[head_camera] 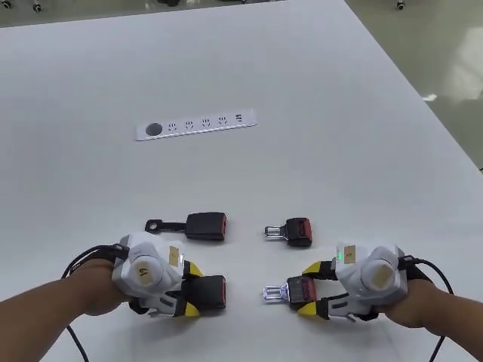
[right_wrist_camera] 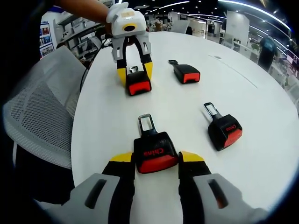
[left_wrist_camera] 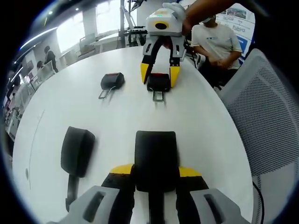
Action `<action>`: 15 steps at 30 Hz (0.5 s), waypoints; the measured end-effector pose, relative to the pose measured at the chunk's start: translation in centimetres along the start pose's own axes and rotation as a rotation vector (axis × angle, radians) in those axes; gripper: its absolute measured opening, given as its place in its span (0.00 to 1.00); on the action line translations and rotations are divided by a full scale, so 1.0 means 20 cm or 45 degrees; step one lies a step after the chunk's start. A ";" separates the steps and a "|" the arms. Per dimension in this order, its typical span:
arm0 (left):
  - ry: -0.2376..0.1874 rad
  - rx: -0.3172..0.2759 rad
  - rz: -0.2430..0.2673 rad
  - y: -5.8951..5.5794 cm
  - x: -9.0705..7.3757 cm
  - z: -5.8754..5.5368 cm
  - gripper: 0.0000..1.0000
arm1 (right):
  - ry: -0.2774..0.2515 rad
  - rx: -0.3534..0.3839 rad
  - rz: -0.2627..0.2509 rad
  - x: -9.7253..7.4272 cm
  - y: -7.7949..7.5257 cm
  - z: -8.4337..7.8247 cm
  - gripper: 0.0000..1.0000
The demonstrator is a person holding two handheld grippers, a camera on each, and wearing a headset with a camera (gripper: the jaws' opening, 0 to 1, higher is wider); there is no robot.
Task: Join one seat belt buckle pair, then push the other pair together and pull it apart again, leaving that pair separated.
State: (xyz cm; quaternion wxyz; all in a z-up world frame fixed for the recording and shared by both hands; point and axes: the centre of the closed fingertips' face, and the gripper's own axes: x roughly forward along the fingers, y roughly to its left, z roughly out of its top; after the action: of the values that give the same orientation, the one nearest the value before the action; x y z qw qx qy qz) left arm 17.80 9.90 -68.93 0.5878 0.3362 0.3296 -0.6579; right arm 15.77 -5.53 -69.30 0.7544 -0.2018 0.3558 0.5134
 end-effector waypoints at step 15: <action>0.060 -0.010 0.059 0.02 -0.02 -0.01 0.50 | -0.023 -0.053 -0.044 0.00 0.03 0.06 0.47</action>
State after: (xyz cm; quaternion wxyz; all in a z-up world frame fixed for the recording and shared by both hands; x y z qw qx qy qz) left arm 18.33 10.28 -68.84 0.5962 0.3570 0.3381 -0.6347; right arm 15.64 -4.51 -68.54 0.7621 -0.2188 0.3345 0.5093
